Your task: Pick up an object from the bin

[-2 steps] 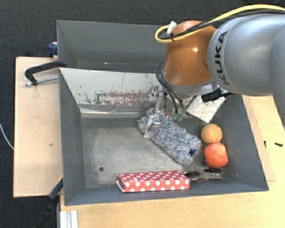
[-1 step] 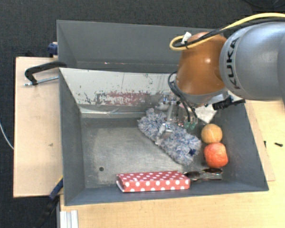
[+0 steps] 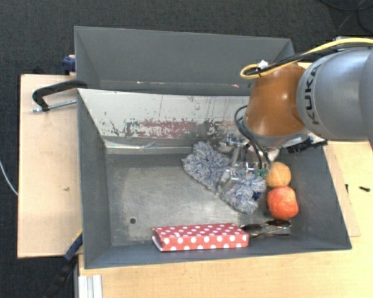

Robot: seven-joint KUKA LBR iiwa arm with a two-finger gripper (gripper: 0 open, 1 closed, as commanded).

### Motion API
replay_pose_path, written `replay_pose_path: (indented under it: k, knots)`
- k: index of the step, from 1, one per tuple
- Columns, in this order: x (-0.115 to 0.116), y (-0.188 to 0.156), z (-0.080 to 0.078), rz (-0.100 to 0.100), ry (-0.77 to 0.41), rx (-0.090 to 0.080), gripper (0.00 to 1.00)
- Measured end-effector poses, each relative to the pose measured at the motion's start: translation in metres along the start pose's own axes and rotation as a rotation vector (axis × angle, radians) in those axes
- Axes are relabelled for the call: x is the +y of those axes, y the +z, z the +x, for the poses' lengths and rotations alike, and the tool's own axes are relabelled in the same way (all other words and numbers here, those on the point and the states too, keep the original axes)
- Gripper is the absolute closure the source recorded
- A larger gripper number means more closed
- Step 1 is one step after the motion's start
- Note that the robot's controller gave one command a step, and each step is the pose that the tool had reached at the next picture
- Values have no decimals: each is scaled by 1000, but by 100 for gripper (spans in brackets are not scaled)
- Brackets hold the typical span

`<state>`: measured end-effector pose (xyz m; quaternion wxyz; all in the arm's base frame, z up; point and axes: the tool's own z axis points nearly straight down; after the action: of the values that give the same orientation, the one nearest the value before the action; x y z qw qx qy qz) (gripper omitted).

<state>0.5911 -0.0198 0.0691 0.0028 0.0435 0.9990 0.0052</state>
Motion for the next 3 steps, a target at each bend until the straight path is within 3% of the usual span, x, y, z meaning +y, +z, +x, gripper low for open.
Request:
replay_pose_path:
  k: [1, 2, 3]
  knots:
    - [39, -7, 6, 9, 314, -10, 100]
    - [39, -7, 6, 9, 314, -10, 100]
    - [41, -52, 6, 9, 312, -1, 100]
